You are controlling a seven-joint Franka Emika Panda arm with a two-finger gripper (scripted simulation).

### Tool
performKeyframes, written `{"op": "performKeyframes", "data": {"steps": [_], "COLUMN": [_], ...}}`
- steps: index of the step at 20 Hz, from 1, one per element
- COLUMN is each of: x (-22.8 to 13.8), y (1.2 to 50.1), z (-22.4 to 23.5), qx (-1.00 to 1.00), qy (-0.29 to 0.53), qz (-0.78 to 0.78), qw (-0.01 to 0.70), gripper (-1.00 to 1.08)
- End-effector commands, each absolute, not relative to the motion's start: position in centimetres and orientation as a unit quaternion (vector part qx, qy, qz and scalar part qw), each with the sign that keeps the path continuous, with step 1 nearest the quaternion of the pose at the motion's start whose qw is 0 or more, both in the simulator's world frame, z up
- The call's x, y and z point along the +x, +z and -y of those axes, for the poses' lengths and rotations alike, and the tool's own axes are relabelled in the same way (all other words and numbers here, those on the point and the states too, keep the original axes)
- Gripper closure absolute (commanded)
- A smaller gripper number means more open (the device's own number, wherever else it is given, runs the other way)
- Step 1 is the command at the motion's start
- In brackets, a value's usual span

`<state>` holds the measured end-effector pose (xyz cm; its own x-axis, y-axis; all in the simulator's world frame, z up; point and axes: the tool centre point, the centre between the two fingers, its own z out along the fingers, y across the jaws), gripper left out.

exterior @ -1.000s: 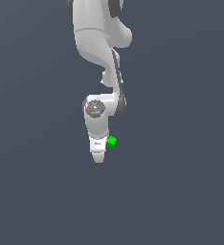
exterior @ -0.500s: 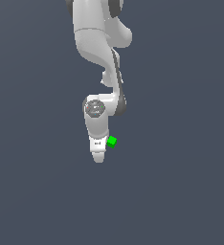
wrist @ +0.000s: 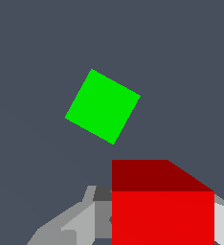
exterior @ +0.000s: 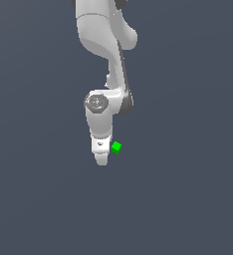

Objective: Stack the red cube on top of the green cube.

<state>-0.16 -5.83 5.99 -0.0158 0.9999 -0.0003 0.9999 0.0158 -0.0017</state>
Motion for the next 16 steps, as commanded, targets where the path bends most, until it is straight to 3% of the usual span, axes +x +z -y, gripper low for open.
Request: {"op": "performKeyframes", "data": {"steps": [1, 9, 16], "x": [-0.1, -0.1, -0.2], "y": [7.9, 11.7, 11.6], "z": [5.8, 5.8, 5.6], "qx": [-0.701, -0.701, -0.701], "qy": [0.000, 0.000, 0.000], "qz": [0.713, 0.713, 0.713], "qw": [0.000, 0.000, 0.000], "gripper": [1.08, 1.08, 1.08]}}
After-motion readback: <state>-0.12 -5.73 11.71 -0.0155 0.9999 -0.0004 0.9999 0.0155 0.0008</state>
